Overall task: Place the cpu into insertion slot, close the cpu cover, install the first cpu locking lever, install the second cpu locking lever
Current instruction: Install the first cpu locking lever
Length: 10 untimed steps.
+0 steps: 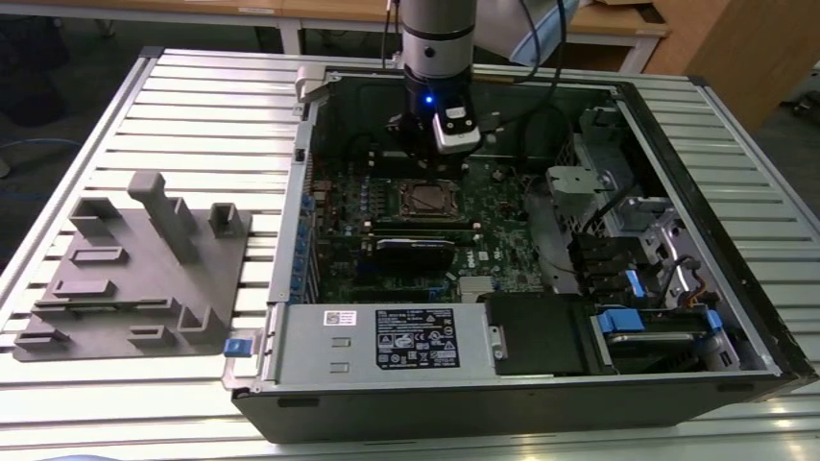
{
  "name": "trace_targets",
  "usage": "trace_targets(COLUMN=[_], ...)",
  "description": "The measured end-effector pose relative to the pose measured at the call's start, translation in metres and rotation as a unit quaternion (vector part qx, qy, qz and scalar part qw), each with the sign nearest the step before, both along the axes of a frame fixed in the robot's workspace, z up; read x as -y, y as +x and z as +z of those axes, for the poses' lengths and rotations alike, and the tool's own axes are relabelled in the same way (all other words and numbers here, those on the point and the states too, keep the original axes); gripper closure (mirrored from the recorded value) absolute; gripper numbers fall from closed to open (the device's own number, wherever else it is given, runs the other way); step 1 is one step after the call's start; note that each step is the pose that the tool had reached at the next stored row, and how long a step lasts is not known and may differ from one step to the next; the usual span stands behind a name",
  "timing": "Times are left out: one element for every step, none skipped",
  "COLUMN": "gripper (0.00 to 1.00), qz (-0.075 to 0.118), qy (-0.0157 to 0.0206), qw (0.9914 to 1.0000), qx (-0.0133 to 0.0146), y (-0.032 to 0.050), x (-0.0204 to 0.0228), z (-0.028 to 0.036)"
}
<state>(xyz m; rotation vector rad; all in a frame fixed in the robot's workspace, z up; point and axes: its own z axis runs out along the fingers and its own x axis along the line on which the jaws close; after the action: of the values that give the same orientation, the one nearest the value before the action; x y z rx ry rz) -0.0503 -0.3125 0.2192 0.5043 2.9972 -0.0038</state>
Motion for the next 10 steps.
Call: trace_targets(gripper=[0.89, 0.89, 0.89, 0.89, 0.89, 0.89, 0.89, 0.89, 0.89, 0.89], qz=[0.0, 0.0, 0.0, 0.0, 0.0, 0.0, 0.0, 0.0, 0.0, 0.0], qy=[0.0, -0.0002, -0.0003, -0.0006, -0.0006, -0.0007, -0.0007, -0.0007, -0.0006, -0.0007], qw=[0.99999, 0.99995, 0.99989, 0.99978, 0.9997, 0.9997, 0.9997, 0.9997, 0.9997, 0.9997], qx=[-0.004, -0.0098, -0.0149, -0.0208, -0.0244, -0.0245, -0.0246, -0.0246, -0.0246, -0.0247], y=[0.0001, 0.0004, 0.0005, 0.0008, 0.0008, 0.0008, 0.0008, 0.0008, 0.0008, 0.0008], x=[0.0, 0.0001, 0.0001, 0.0, 0.0001, 0.0001, 0.0001, 0.0001, 0.0001, 0.0001], z=[-0.0001, -0.0001, -0.0002, -0.0003, -0.0003, -0.0003, -0.0002, -0.0003, -0.0003, -0.0003])
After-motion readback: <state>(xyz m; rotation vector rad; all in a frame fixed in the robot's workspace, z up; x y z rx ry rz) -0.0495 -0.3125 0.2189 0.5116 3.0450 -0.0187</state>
